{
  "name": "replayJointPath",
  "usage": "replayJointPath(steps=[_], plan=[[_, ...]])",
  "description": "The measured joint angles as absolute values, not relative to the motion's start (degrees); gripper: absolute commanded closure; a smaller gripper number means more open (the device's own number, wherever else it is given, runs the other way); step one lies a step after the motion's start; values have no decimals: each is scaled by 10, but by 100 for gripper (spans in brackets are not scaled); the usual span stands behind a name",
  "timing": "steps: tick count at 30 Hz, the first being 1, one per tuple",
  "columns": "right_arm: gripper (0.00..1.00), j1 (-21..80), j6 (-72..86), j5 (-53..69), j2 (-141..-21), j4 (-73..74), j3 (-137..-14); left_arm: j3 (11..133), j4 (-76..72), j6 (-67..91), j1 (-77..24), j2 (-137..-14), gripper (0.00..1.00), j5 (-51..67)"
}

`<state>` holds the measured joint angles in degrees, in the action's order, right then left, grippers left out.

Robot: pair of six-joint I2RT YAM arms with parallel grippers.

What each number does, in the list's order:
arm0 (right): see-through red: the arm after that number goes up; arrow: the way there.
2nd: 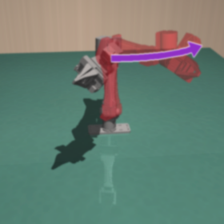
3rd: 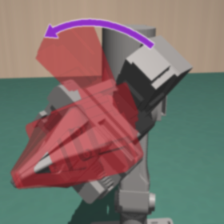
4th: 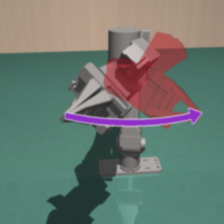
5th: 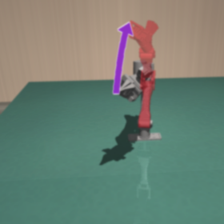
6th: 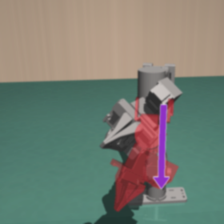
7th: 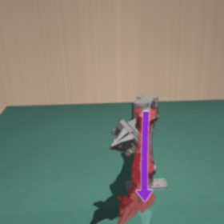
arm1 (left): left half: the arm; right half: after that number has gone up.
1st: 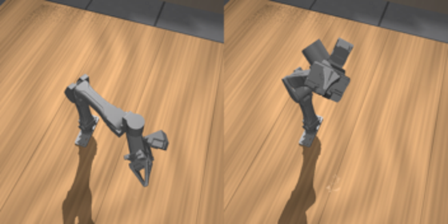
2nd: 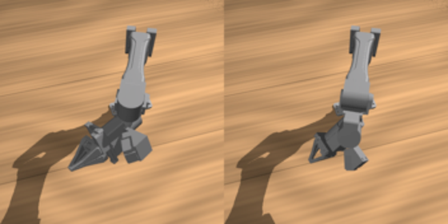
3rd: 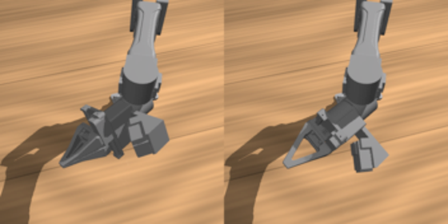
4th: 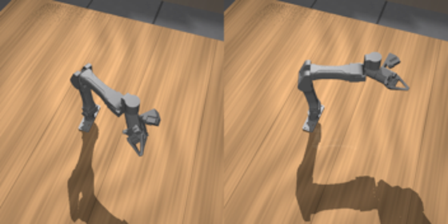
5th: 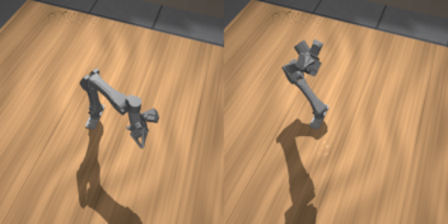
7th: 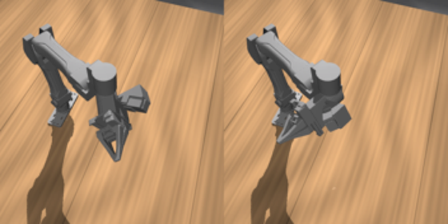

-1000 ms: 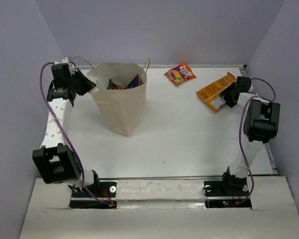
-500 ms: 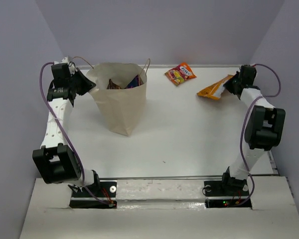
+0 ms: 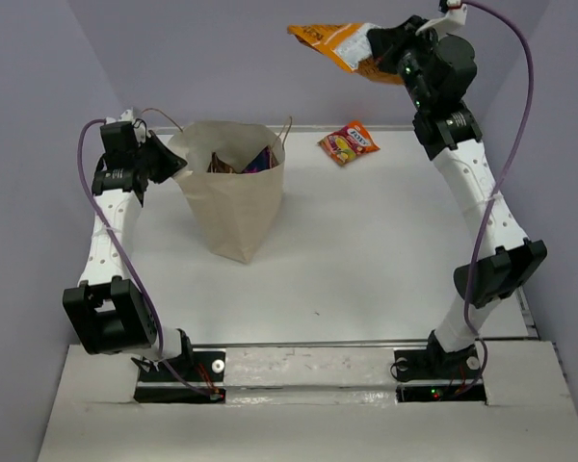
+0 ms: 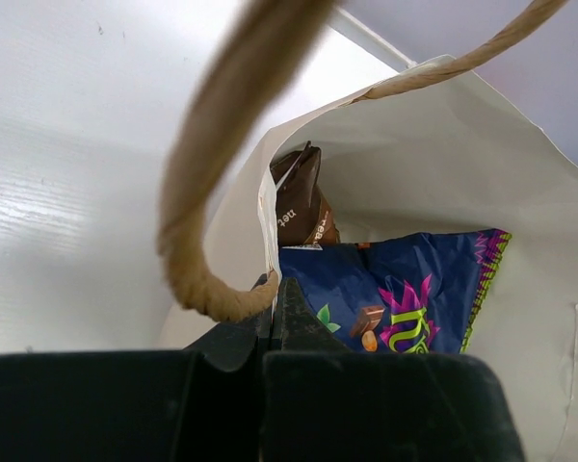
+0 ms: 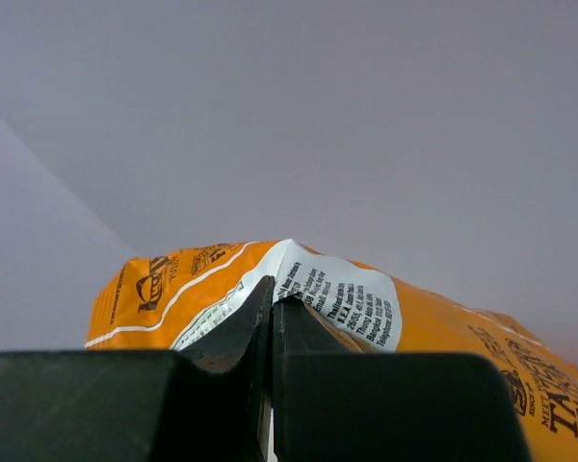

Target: Place the snacks into the paper bag

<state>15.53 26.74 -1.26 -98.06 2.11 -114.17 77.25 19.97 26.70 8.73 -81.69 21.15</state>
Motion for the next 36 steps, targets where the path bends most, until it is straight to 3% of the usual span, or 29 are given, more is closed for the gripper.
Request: replayJointPath(steps=[6,10,21,36], plan=[[99,239,253,-4,-1090,-12,-1364,769,190,267,83,-817,100,212],[99,306,253,0,-1130,-56,-1405,768,187,267,82,-817,100,212],[99,475,368,26,-1166,-112,-1324,765,178,267,78,-817,100,212],[99,470,483,-40,-1152,-147,-1070,765,178,269,78,-817,100,215]])
